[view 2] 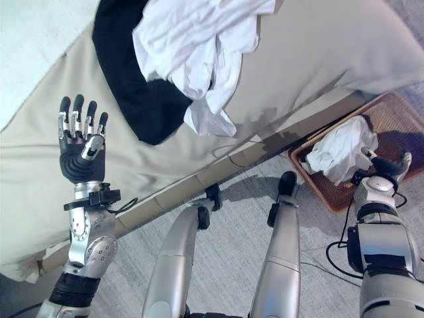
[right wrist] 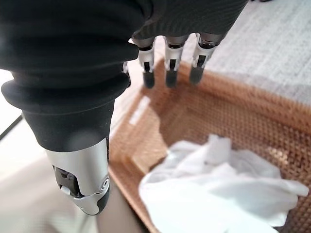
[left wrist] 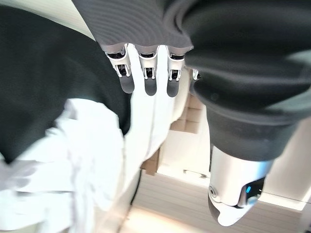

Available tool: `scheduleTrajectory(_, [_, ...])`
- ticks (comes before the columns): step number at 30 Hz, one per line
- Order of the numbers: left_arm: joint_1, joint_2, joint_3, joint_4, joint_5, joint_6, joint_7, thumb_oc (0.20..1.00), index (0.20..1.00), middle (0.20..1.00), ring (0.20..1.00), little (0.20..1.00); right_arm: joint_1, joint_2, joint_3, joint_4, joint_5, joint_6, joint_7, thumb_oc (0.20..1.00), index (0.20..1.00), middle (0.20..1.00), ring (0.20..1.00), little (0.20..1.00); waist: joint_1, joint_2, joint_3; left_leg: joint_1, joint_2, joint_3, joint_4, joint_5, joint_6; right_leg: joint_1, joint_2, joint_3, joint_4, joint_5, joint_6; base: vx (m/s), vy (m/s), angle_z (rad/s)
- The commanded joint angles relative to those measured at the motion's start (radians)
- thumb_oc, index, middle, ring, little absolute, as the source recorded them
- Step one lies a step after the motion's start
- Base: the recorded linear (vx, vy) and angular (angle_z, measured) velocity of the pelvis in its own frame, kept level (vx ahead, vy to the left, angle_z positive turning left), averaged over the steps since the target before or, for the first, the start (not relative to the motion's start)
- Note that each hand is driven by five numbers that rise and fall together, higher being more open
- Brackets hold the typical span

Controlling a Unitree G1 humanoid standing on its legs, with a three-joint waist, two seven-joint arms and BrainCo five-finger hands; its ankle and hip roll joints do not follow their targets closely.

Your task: Pick up clothes into the bucket

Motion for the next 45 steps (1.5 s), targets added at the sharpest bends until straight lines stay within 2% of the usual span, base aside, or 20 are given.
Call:
scheduleTrajectory(1, [0.019, -0.015, 0.041, 0.002, -0.010, -0.047, -0.026, 1.000, 1.000, 1.000, 1.000, 1.000, 0.049, -0.013, 0.042, 0.034, 0.013, 0.011, 0.022, 1.000, 1.000, 1.000, 1.000, 1.000, -0.025, -0.028, -0.050, 0.054, 0.007, -0.013, -0.065, -0.017, -0.014, 0.090, -0.012, -0.060, -0.118, 0.053, 0.024, -0.07, -0.044, 0.01])
scheduleTrajectory(7, [0.012, -0.016, 0.051, 0.028, 0.000, -0.037, -0.033, 1.000, 1.000, 1.000, 1.000, 1.000, 0.110, 0.011, 0.009, 0.033, 0.013, 0.010, 0.020, 1.000, 1.000, 1.000, 1.000, 1.000, -0.028, -0.041, -0.072, 0.173, 0.003, -0.033, -0.177, 0.022, -0.031, 0.223, -0.006, -0.091, -0.239, 0.094, 0.032, 0.04, -0.044, 0.04])
scheduleTrajectory(11, [0.000, -0.011, 0.071, 0.073, 0.055, -0.036, -0.005, 1.000, 1.000, 1.000, 1.000, 1.000, 0.190, 0.073, 0.000, -0.077, 0.009, -0.038, -0.004, 1.000, 1.000, 1.000, 1.000, 1.000, -0.040, -0.057, -0.084, 0.285, 0.006, -0.046, -0.256, 0.051, -0.047, 0.344, 0.004, -0.113, -0.312, 0.113, 0.037, 0.08, -0.058, 0.08])
scheduleTrajectory(12, [-0.014, -0.007, 0.085, 0.104, 0.126, -0.032, 0.033, 1.000, 1.000, 1.000, 1.000, 1.000, 0.246, 0.133, 0.009, -0.205, -0.001, -0.083, -0.018, 1.000, 1.000, 1.000, 1.000, 1.000, -0.053, -0.069, -0.084, 0.334, 0.011, -0.050, -0.283, 0.063, -0.055, 0.399, 0.014, -0.120, -0.340, 0.119, 0.039, 0.04, -0.031, -0.01])
scheduleTrajectory(14, [-0.014, -0.002, 0.081, 0.127, 0.179, -0.026, 0.057, 1.000, 1.000, 1.000, 1.000, 1.000, 0.287, 0.164, 0.007, -0.280, 0.001, -0.107, -0.018, 1.000, 1.000, 1.000, 1.000, 1.000, -0.060, -0.075, -0.080, 0.371, 0.015, -0.053, -0.304, 0.069, -0.059, 0.435, 0.018, -0.129, -0.355, 0.119, 0.039, 0.07, -0.044, -0.08])
scheduleTrajectory(15, [-0.011, 0.009, 0.089, 0.161, 0.262, -0.013, 0.101, 1.000, 1.000, 1.000, 1.000, 1.000, 0.367, 0.243, 0.017, -0.463, -0.007, -0.149, -0.016, 1.000, 1.000, 1.000, 1.000, 1.000, -0.072, -0.091, -0.079, 0.425, 0.028, -0.055, -0.335, 0.078, -0.063, 0.483, 0.034, -0.138, -0.372, 0.119, 0.040, 0.07, -0.042, -0.05])
scheduleTrajectory(16, [-0.010, 0.010, 0.088, 0.161, 0.263, -0.013, 0.102, 1.000, 1.000, 1.000, 1.000, 1.000, 0.370, 0.245, 0.016, -0.468, -0.009, -0.148, -0.019, 1.000, 1.000, 1.000, 1.000, 1.000, -0.073, -0.093, -0.079, 0.425, 0.026, -0.056, -0.339, 0.085, -0.062, 0.484, 0.033, -0.139, -0.378, 0.125, 0.040, 0.11, -0.051, -0.06])
scheduleTrajectory(17, [-0.018, 0.023, 0.080, 0.223, 0.353, 0.013, 0.136, 1.000, 1.000, 1.000, 1.000, 1.000, 0.437, 0.288, 0.042, -0.634, -0.067, -0.168, -0.012, 1.000, 1.000, 1.000, 1.000, 1.000, -0.087, -0.109, -0.072, 0.475, 0.037, -0.056, -0.347, 0.079, -0.064, 0.532, 0.040, -0.147, -0.381, 0.117, 0.041, 0.08, -0.030, -0.06])
scheduleTrajectory(19, [-0.024, 0.030, 0.071, 0.242, 0.397, 0.019, 0.151, 1.000, 1.000, 1.000, 1.000, 1.000, 0.468, 0.303, 0.037, -0.690, -0.094, -0.170, -0.015, 1.000, 1.000, 1.000, 1.000, 1.000, -0.093, -0.115, -0.067, 0.492, 0.039, -0.059, -0.352, 0.083, -0.063, 0.553, 0.041, -0.152, -0.389, 0.120, 0.042, 0.06, -0.022, -0.08])
scheduleTrajectory(20, [-0.053, 0.048, 0.053, 0.294, 0.506, 0.052, 0.202, 1.000, 1.000, 1.000, 1.000, 1.000, 0.507, 0.326, 0.054, -0.787, -0.119, -0.182, -0.001, 1.000, 1.000, 1.000, 1.000, 1.000, -0.098, -0.123, -0.059, 0.511, 0.043, -0.062, -0.343, 0.075, -0.063, 0.577, 0.039, -0.159, -0.386, 0.111, 0.043, 0.01, -0.004, -0.07])
scheduleTrajectory(22, [-0.080, 0.056, 0.039, 0.324, 0.561, 0.065, 0.232, 1.000, 1.000, 1.000, 1.000, 1.000, 0.526, 0.342, 0.064, -0.827, -0.118, -0.184, 0.014, 1.000, 1.000, 1.000, 1.000, 1.000, -0.102, -0.131, -0.053, 0.515, 0.042, -0.064, -0.343, 0.080, -0.060, 0.583, 0.037, -0.164, -0.389, 0.116, 0.043, 0.00, 0.016, 0.06])
scheduleTrajectory(23, [-0.141, 0.070, 0.007, 0.420, 0.666, 0.110, 0.284, 1.000, 1.000, 1.000, 1.000, 1.000, 0.537, 0.356, 0.105, -0.889, -0.147, -0.185, 0.034, 1.000, 1.000, 1.000, 1.000, 1.000, -0.108, -0.140, -0.047, 0.518, 0.044, -0.061, -0.336, 0.079, -0.059, 0.586, 0.035, -0.164, -0.388, 0.118, 0.045, 0.01, 0.029, 0.12])
scheduleTrajectory(24, [-0.144, 0.069, 0.005, 0.424, 0.670, 0.109, 0.288, 1.000, 1.000, 1.000, 1.000, 1.000, 0.537, 0.357, 0.104, -0.891, -0.148, -0.184, 0.033, 1.000, 1.000, 1.000, 1.000, 1.000, -0.108, -0.140, -0.045, 0.518, 0.043, -0.061, -0.336, 0.078, -0.059, 0.586, 0.035, -0.163, -0.387, 0.118, 0.045, -0.02, 0.054, 0.08])
scheduleTrajectory(25, [-0.220, 0.098, -0.032, 0.516, 0.794, 0.156, 0.329, 1.000, 1.000, 1.000, 1.000, 1.000, 0.535, 0.360, 0.153, -0.953, -0.196, -0.180, 0.048, 1.000, 1.000, 1.000, 1.000, 1.000, -0.114, -0.149, -0.033, 0.507, 0.043, -0.056, -0.322, 0.078, -0.057, 0.578, 0.034, -0.160, -0.386, 0.123, 0.046, -0.04, 0.048, -0.02])
scheduleTrajectory(28, [-0.293, 0.110, -0.061, 0.589, 0.872, 0.195, 0.363, 1.000, 1.000, 1.000, 1.000, 1.000, 0.521, 0.370, 0.192, -0.979, -0.216, -0.180, 0.058, 1.000, 1.000, 1.000, 1.000, 1.000, -0.118, -0.156, -0.021, 0.490, 0.042, -0.055, -0.306, 0.077, -0.053, 0.562, 0.033, -0.157, -0.381, 0.128, 0.047, -0.05, 0.045, -0.02])
scheduleTrajectory(29, [-0.363, 0.127, -0.089, 0.662, 0.947, 0.234, 0.396, 1.000, 1.000, 1.000, 1.000, 1.000, 0.501, 0.379, 0.235, -0.999, -0.232, -0.181, 0.062, 1.000, 1.000, 1.000, 1.000, 1.000, -0.120, -0.164, -0.007, 0.470, 0.041, -0.053, -0.285, 0.076, -0.051, 0.549, 0.032, -0.154, -0.378, 0.132, 0.048, -0.06, 0.052, -0.02])
scheduleTrajectory(30, [-0.366, 0.127, -0.091, 0.665, 0.948, 0.234, 0.398, 1.000, 1.000, 1.000, 1.000, 1.000, 0.499, 0.380, 0.235, -0.998, -0.232, -0.181, 0.062, 1.000, 1.000, 1.000, 1.000, 1.000, -0.120, -0.165, -0.006, 0.467, 0.041, -0.054, -0.283, 0.075, -0.051, 0.547, 0.032, -0.154, -0.377, 0.131, 0.048, -0.09, 0.071, -0.02])
scheduleTrajectory(32, [-0.470, 0.152, -0.116, 0.801, 0.983, 0.284, 0.460, 1.000, 1.000, 1.000, 1.000, 1.000, 0.456, 0.392, 0.299, -1.035, -0.257, -0.183, 0.059, 1.000, 1.000, 1.000, 1.000, 1.000, -0.128, -0.179, 0.017, 0.420, 0.040, -0.051, -0.239, 0.069, -0.048, 0.512, 0.030, -0.145, -0.361, 0.135, 0.048, -0.06, 0.058, -0.03])
scheduleTrajectory(36, [-0.570, 0.203, -0.132, 0.903, 1.008, 0.337, 0.513, 1.000, 1.000, 1.000, 1.000, 1.000, 0.412, 0.396, 0.353, -1.076, -0.255, -0.197, 0.051, 1.000, 1.000, 1.000, 1.000, 1.000, -0.127, -0.196, 0.053, 0.328, 0.039, -0.060, -0.150, 0.043, -0.046, 0.440, 0.031, -0.135, -0.299, 0.118, 0.045, -0.07, 0.038, -0.02])
scheduleTrajectory(45, [-0.749, 0.289, -0.164, 1.098, 1.028, 0.431, 0.595, 1.000, 1.000, 1.000, 1.000, 1.000, 0.348, 0.380, 0.382, -1.104, -0.272, -0.214, 0.005, 1.000, 1.000, 1.000, 1.000, 1.000, -0.128, -0.224, 0.117, 0.084, 0.040, -0.079, 0.005, 0.017, -0.045, 0.246, 0.020, -0.139, -0.185, 0.104, 0.039, -0.09, 0.001, 0.04])
